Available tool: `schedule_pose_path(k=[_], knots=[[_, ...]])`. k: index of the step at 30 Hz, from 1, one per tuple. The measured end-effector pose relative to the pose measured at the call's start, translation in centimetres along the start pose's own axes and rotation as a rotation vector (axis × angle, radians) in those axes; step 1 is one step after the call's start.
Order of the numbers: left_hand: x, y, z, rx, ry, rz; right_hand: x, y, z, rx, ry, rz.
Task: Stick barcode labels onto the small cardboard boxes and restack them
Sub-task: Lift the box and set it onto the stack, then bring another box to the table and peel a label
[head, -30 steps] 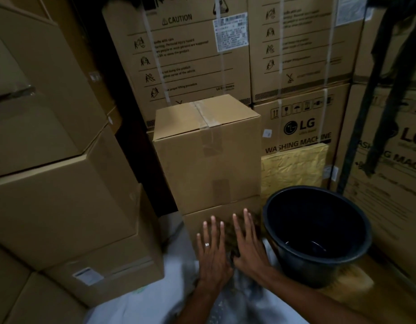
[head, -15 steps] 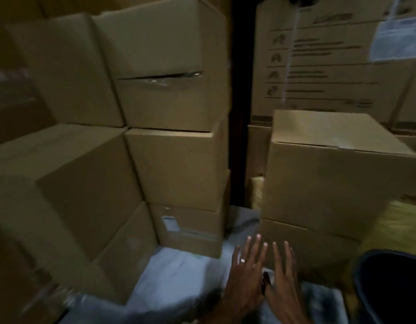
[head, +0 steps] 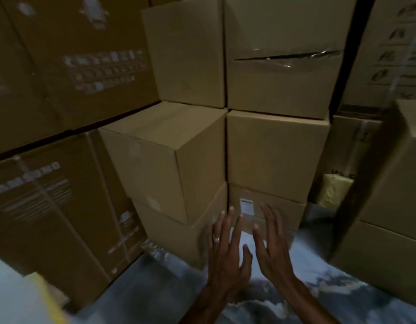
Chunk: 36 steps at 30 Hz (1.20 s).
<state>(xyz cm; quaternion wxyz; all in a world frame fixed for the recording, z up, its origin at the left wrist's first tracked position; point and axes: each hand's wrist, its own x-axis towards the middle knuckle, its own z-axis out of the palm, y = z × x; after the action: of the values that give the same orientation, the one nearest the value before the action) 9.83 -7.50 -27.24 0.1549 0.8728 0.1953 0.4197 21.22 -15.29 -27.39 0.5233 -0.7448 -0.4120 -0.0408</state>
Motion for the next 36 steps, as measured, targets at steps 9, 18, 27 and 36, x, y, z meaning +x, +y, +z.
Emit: schedule_pose_path(k=[9,18,27,36], knots=[[4.6,-4.7,-11.2,0.001,0.328,0.055,4.5,-13.2,5.6,0.162,0.054,-0.174],[16.3,-12.4,-20.4,0.156,0.431,0.075,11.8,-22.1,7.5,-0.009,0.133,-0.331],[24.3,-17.9,-24.4,0.257,-0.049,-0.152,15.8,-25.6,10.7,-0.594,0.061,-0.295],[23.1,-15.6,-24.2,0.29,-0.112,-0.182,14.0,-24.5,9.1,-0.601,0.117,-0.359]])
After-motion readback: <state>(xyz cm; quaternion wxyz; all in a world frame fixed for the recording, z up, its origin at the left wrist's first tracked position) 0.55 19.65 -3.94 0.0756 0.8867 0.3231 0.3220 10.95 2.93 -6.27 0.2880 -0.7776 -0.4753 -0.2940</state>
